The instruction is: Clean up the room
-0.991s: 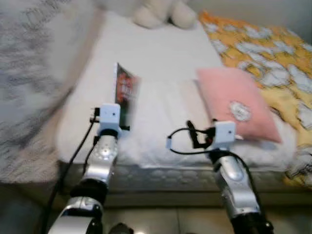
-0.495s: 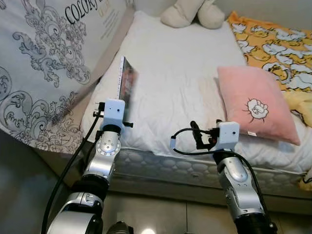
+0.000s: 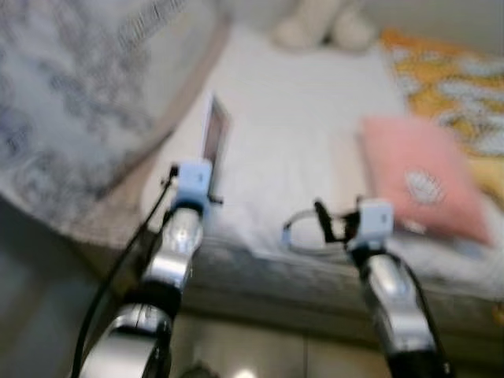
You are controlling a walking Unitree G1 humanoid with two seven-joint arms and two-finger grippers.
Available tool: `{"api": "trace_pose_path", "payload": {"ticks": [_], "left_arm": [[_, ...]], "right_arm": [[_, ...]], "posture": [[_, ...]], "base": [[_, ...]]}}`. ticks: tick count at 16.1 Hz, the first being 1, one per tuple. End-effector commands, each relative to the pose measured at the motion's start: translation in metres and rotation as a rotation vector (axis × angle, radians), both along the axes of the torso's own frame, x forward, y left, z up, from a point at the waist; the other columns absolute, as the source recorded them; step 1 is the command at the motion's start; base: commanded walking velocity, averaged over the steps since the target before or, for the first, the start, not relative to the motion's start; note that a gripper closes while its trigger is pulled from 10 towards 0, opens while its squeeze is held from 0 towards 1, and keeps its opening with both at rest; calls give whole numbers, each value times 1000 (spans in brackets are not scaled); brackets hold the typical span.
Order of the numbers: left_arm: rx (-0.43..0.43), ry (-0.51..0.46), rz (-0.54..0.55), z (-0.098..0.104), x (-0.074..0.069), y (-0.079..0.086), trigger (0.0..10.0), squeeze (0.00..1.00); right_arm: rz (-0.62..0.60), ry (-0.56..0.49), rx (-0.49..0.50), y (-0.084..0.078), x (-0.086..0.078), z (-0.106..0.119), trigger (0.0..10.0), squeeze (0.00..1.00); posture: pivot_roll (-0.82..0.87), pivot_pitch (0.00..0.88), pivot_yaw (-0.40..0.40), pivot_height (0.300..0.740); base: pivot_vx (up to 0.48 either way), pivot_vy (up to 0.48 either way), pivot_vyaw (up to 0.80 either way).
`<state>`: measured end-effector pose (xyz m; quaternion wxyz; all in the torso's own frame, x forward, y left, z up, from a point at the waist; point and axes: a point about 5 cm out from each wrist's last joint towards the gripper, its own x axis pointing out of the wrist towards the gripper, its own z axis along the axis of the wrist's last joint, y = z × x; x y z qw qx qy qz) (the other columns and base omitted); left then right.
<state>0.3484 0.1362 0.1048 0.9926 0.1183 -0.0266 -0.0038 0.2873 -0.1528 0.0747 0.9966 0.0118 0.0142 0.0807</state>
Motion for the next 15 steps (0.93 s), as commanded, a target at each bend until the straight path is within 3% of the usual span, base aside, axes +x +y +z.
{"api": "trace_pose_path", "payload": {"ticks": [1,9,12,15], "left_arm": [[-25,-37,-24,9,3,-3,10000,0],[-93,-46,-60,14,4,-14,10000,0],[-131,-57,-88,25,11,-31,10000,0],[-212,-49,-92,37,21,-38,10000,0]], "right_arm": [[11,-4,9,3,-1,0,10000,0],[23,-3,5,4,-1,0,10000,0],[42,8,6,7,-3,-3,10000,0],[51,18,7,8,-6,-5,10000,0]], "posture": [[-33,0,-30,740],[-34,0,-36,740],[-29,0,-38,740],[-38,0,-39,740]], "base": [[0,0,0],[480,0,0],[480,0,0],[480,0,0]]}}
